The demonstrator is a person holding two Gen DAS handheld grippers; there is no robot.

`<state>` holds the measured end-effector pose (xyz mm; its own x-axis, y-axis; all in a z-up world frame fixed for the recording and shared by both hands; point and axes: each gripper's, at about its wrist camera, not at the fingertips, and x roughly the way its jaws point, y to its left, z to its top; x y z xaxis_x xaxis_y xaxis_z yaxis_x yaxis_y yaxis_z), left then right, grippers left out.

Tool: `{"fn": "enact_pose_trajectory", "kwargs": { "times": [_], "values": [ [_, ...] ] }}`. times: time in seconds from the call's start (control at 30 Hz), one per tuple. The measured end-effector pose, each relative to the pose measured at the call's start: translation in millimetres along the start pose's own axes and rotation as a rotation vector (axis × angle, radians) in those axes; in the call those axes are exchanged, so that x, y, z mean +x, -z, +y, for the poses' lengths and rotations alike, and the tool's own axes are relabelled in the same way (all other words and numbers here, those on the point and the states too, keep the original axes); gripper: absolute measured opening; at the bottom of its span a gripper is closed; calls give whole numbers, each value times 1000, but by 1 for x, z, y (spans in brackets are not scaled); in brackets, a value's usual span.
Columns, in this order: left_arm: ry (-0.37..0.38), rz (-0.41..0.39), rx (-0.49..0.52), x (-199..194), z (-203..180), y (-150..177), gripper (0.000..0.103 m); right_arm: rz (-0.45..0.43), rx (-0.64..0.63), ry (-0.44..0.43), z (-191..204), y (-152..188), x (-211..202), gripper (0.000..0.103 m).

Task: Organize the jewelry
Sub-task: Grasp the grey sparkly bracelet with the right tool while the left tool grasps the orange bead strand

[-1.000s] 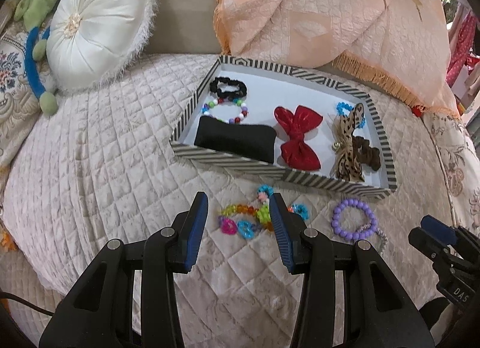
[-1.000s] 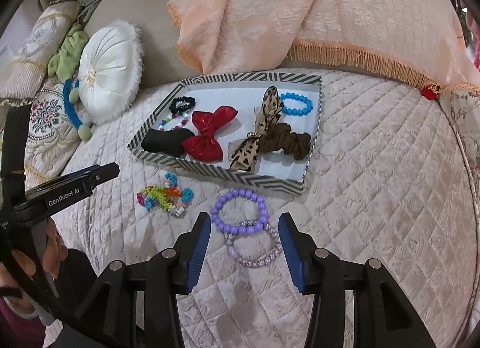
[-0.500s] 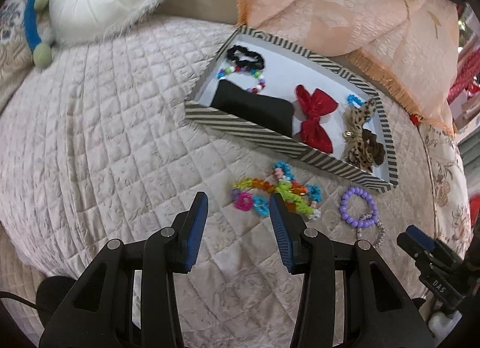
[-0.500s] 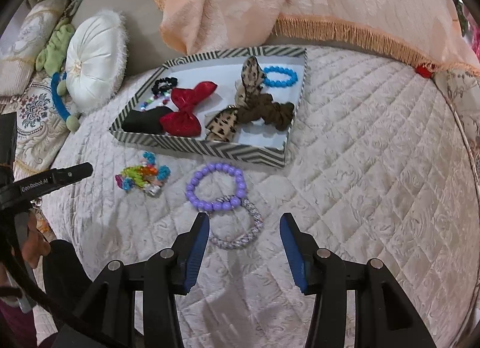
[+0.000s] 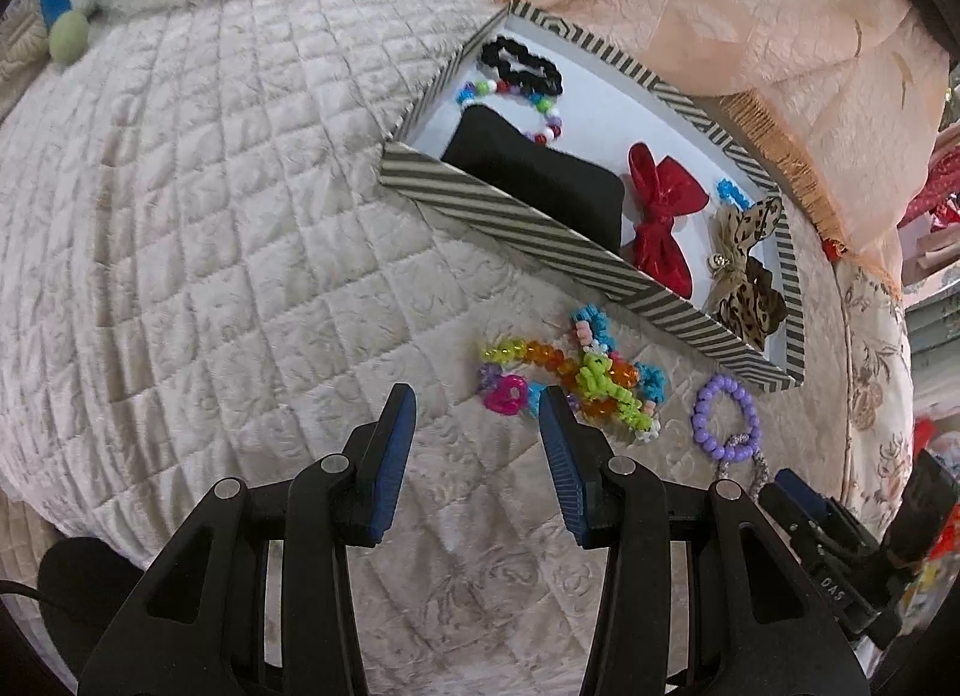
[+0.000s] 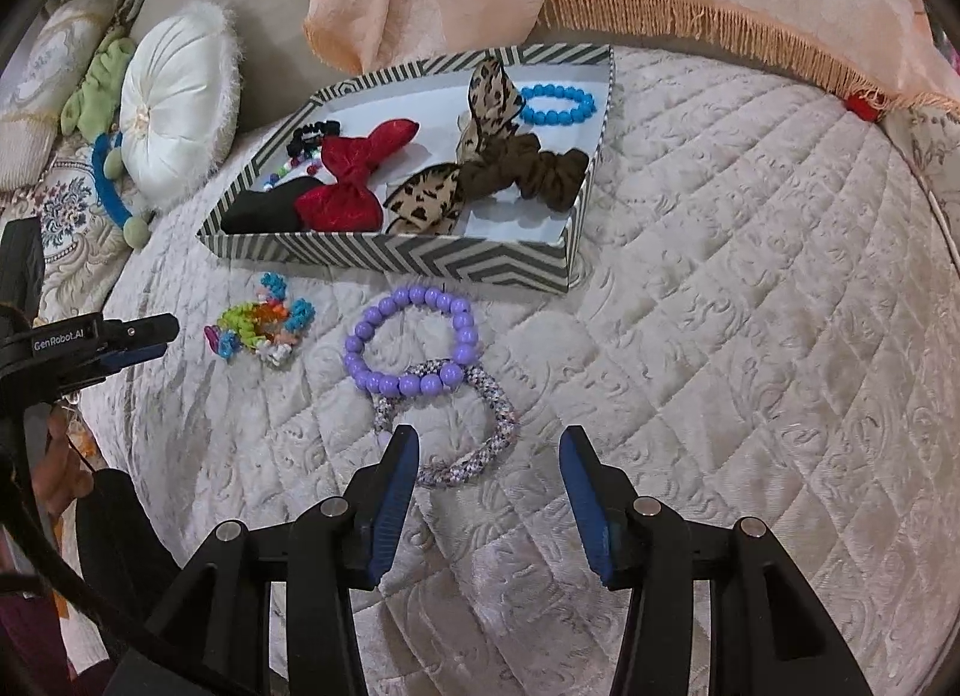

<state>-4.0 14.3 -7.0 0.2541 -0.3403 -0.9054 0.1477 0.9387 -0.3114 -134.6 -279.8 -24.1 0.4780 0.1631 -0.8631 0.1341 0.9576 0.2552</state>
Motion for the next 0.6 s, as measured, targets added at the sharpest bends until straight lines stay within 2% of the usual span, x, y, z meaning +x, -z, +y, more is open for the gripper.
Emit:
{"fn": "enact_pose_trajectory", "kwargs": {
  "times": [0.27,0.5,0.6],
  "values": [
    [10,8,-25,17,-8,-10,43,5,6,-9,-2,-1,8,47],
    [-39,32,-20,38,-14,-14,43,-22,-24,2,1,-2,13,47],
    [-34,27,-26,40,-14,-14,41,-38,-55,12,4,-1,16,46]
  ]
}}
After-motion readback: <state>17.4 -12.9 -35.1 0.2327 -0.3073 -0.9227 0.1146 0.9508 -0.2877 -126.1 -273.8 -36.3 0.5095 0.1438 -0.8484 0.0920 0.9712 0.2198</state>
